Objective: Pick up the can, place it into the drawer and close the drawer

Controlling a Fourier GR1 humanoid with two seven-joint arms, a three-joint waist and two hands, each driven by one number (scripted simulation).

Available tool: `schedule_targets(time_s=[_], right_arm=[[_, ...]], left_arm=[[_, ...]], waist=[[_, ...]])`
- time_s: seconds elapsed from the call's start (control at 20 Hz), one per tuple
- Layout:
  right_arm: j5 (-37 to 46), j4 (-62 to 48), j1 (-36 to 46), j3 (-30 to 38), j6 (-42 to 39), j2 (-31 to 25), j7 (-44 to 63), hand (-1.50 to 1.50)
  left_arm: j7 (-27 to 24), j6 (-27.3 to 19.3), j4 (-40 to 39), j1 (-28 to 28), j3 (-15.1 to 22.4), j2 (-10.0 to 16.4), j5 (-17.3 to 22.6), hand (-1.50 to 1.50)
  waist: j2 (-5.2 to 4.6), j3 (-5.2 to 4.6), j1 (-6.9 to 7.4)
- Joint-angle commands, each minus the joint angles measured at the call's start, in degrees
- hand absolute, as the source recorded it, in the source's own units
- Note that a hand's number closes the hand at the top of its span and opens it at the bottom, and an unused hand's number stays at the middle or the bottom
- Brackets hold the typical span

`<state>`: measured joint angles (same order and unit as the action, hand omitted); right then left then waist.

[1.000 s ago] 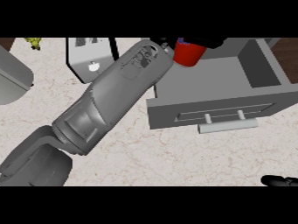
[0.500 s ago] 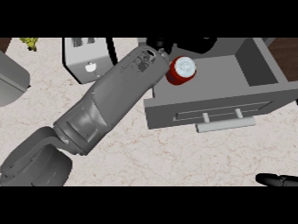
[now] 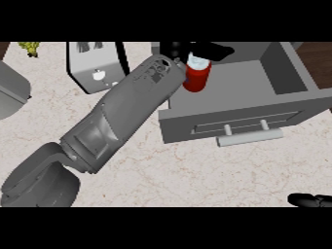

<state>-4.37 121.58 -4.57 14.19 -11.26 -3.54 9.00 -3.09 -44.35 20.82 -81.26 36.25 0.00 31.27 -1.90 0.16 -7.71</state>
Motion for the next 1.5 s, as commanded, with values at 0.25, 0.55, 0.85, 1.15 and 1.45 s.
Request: schedule_targets(time_s=[0.25, 0.55, 0.85, 1.15, 1.45], right_arm=[[9.03, 5.85, 0.23, -0.75, -0.20, -4.36, -2.28, -1.50], [18.89, 5.49, 1.57, -5.77, -0.28, -5.87, -5.76, -1.50], [29.34, 5.68, 3.77, -9.02, 1.25, -8.18, -6.45, -1.50], [42.78, -0.56, 5.31, -12.41, 3.27, -11.84, -9.62, -1.50], [56.19, -12.84, 11.39, -19.36, 7.53, -10.55, -7.57, -1.50]], left_arm=[[-2.82, -0.86, 0.54, 1.79, -0.98, 0.00, 4.00, -1.50], [-3.15, -1.32, 3.38, 0.29, -1.41, 0.00, 7.30, -1.50], [-6.12, -2.93, 4.44, 0.96, -1.69, 0.00, 9.30, -1.50], [-3.24, -5.66, 5.12, -2.05, -0.30, 0.00, 9.75, -1.50], [-1.03, -2.44, 5.85, -2.50, -1.88, 0.27, 8.73, -1.50]], waist=[[0.09, -0.13, 0.43], [0.22, -0.11, 1.48], [0.65, -0.14, 3.27], [1.06, -0.09, 4.80], [1.67, -0.16, 8.06]])
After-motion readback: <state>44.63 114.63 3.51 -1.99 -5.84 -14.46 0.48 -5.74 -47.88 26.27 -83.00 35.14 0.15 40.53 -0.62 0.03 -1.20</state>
